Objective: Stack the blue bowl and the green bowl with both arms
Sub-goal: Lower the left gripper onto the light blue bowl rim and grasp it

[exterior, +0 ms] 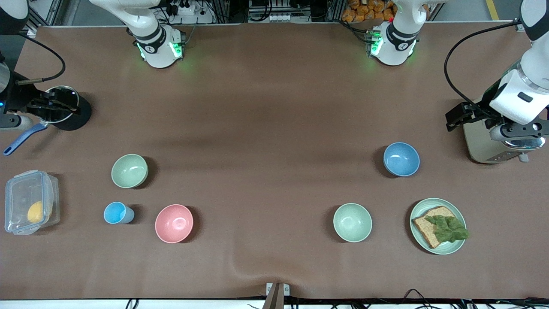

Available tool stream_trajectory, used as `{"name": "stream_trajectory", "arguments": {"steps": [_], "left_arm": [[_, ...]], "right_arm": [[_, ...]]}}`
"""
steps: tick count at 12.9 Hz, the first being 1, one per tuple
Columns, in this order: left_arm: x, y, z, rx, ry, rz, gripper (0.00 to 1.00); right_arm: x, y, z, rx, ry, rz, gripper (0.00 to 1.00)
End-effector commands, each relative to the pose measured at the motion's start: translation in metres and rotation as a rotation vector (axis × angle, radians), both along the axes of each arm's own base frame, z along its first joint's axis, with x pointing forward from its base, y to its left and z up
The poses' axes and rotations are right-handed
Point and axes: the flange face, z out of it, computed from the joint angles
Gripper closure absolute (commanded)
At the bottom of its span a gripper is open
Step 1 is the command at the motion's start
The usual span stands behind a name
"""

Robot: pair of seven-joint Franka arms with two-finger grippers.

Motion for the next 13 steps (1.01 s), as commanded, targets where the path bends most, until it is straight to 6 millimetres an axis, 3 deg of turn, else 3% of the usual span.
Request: {"name": "stream_trajectory", "arguments": {"steps": [1, 3, 4, 6, 9, 11, 13], "left_arm": [[-0.002, -0.001, 0.005, -0.021, 0.008, 0.008, 0.00], [0.002, 0.004, -0.004, -0.012, 0.023, 0.003, 0.00], [0.007, 0.011, -0.021, -0.011, 0.052, 0.002, 0.00], [0.028, 0.032, -0.082, -0.018, 0.140, 0.031, 0.00], [0.023, 0.062, -0.180, -0.023, 0.119, 0.085, 0.00], [0.017, 0.066, -0.223, -0.019, 0.083, 0.080, 0.00], [0.010, 0.067, -0.265, -0.023, 0.066, 0.077, 0.00]], "right_arm": [[-0.005, -0.004, 0.008, 0.015, 0.002, -0.027, 0.00], [-0.004, -0.005, 0.007, 0.015, 0.005, -0.029, 0.00], [-0.004, -0.005, 0.008, 0.015, 0.004, -0.029, 0.00], [-0.003, -0.005, 0.012, 0.013, -0.002, -0.030, 0.00], [-0.004, -0.004, 0.015, 0.010, -0.014, -0.027, 0.00], [-0.004, -0.006, 0.013, 0.012, -0.005, -0.031, 0.00], [-0.005, -0.022, 0.006, 0.023, 0.014, -0.064, 0.00]]}}
